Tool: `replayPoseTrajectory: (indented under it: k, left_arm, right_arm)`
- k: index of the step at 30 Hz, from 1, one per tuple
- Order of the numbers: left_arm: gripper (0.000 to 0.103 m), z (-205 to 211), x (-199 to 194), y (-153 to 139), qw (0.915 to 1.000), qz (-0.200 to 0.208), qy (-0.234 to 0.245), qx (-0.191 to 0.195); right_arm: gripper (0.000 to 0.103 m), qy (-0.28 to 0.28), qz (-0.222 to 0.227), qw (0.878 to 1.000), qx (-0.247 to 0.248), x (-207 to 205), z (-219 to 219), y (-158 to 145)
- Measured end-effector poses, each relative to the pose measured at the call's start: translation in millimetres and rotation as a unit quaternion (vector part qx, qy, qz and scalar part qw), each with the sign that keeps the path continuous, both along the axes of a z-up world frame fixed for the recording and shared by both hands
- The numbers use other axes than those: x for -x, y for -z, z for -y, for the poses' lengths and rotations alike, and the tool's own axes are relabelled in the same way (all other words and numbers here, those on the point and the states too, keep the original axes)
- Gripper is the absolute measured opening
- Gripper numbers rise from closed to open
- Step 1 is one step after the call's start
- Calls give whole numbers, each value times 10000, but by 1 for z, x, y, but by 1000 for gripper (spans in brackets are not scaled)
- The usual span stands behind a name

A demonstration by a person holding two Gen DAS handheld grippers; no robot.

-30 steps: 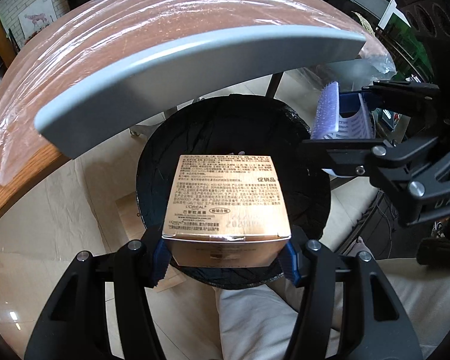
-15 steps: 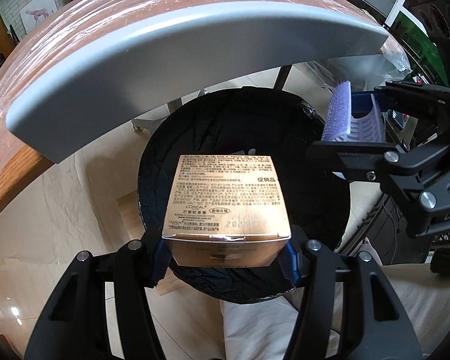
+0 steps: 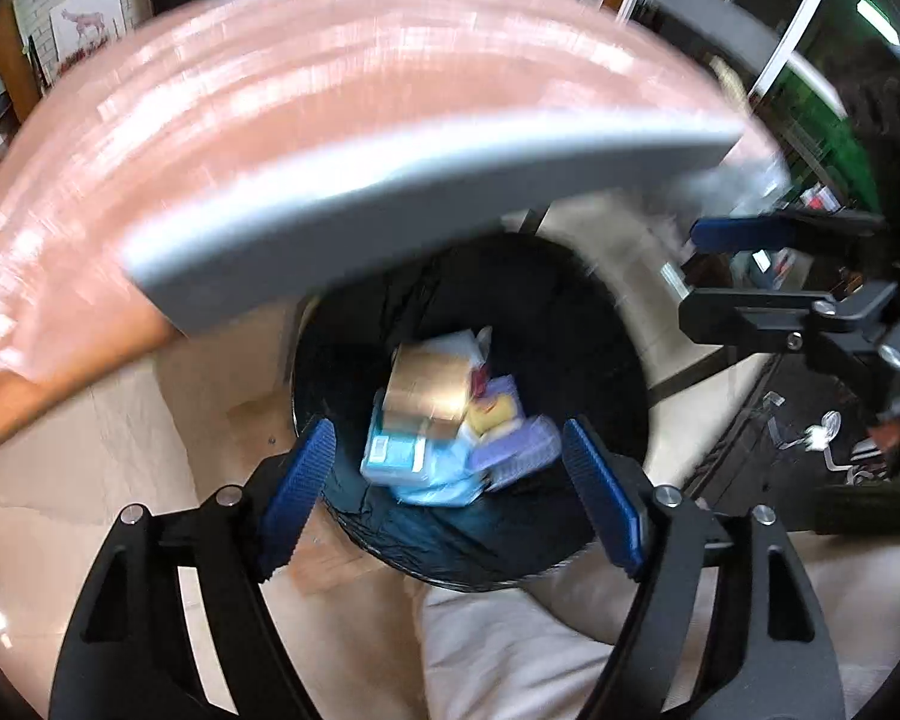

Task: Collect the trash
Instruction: 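Open both tools to drop the box and rollers into the bin, then move both open tools back over the table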

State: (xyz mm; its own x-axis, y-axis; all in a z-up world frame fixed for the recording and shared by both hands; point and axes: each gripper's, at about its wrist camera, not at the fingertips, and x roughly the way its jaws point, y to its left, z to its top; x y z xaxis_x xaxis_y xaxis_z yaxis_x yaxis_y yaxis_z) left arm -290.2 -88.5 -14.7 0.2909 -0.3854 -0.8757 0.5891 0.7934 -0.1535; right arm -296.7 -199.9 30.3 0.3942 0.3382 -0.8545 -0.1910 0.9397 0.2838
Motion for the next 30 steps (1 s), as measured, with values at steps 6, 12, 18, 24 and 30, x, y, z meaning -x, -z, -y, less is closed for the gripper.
replayPoseTrajectory:
  k: [6, 12, 18, 24, 30]
  left_arm:
    - [101, -19, -18, -88, 9920, 996, -317, 710]
    - [101, -44, -93, -118, 9746, 1514, -1317, 998]
    - [101, -67, -190, -83, 9643, 1280, -2211, 703]
    - [101, -91, -261, -51, 9553, 1062, -2745, 275]
    - [101, -102, -293, -31, 9503, 965, -2960, 20]
  right_arm:
    - [99, 273, 1071, 9938, 156, -7, 28, -77]
    - [99, 867, 1661, 9811, 472, -68, 71, -100]
    - [99, 1574, 1480, 9721, 911, -149, 127, -71]
    - [99, 2266, 1058, 9607, 1208, -212, 188, -32]
    - [99, 2550, 815, 9538, 1367, -234, 219, -9]
